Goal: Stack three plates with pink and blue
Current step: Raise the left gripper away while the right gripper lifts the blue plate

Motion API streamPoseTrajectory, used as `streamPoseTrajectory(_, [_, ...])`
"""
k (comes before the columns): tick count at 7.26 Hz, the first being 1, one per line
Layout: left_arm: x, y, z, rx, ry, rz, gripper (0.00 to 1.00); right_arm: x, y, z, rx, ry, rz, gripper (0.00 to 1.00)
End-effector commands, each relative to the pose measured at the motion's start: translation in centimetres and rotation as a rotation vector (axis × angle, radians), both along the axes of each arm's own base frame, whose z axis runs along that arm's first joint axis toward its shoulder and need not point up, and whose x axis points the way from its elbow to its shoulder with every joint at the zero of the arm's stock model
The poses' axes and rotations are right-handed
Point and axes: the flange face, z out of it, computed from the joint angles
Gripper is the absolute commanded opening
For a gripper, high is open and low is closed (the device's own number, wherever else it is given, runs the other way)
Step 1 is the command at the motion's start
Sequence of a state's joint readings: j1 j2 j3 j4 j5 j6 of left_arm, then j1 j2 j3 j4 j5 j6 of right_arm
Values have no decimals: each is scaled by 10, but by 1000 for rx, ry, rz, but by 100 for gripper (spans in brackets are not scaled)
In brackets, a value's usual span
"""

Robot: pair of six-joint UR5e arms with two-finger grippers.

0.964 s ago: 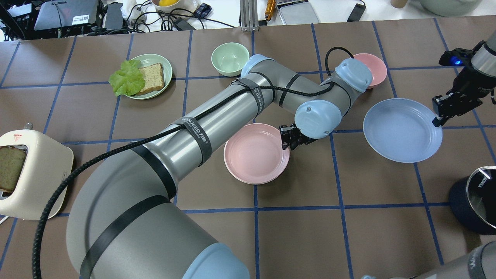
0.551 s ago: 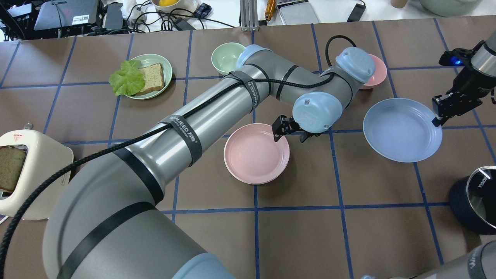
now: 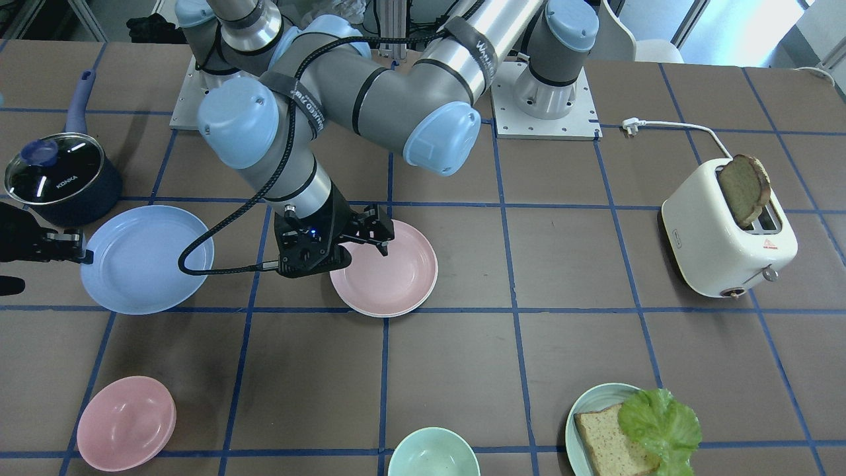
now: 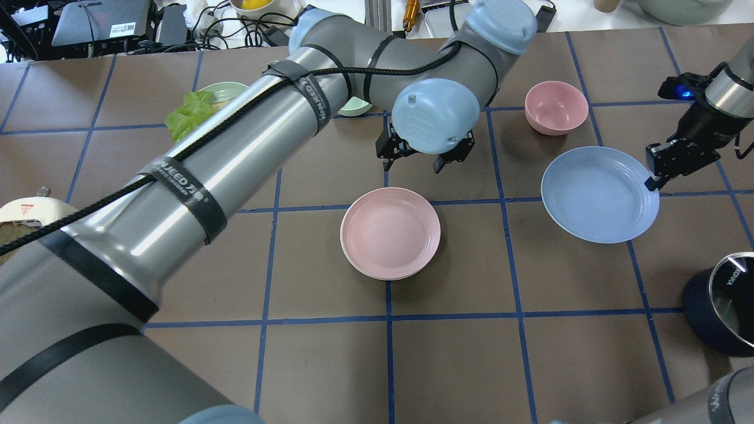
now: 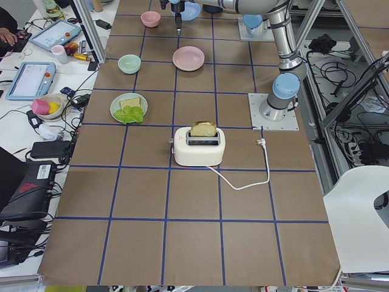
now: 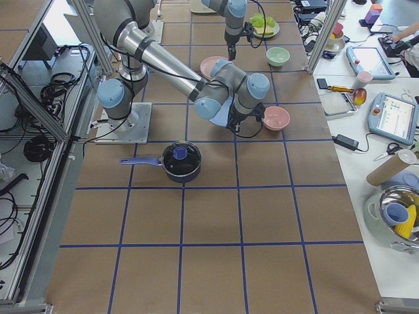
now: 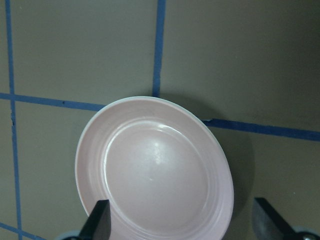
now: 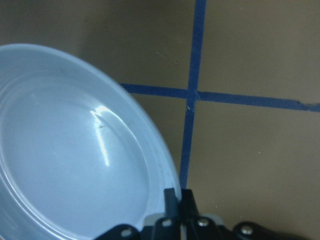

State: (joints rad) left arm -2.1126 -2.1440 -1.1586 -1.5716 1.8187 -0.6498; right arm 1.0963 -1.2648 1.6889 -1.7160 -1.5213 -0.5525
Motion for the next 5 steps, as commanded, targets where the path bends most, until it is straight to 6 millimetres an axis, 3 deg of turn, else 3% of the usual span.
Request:
streamPoseTrajectory(1, [51,3,35,9,16,-16,100,34,-1,-14,1,12,-18,0])
streamPoseTrajectory(3, [113,13,57,50,28,-85,100,94,-9,-13,-33,63,-55,0])
streamPoseTrajectory(5, [151,43,72,57,37,-117,100,136,-16,-4,-44,55,-119,0])
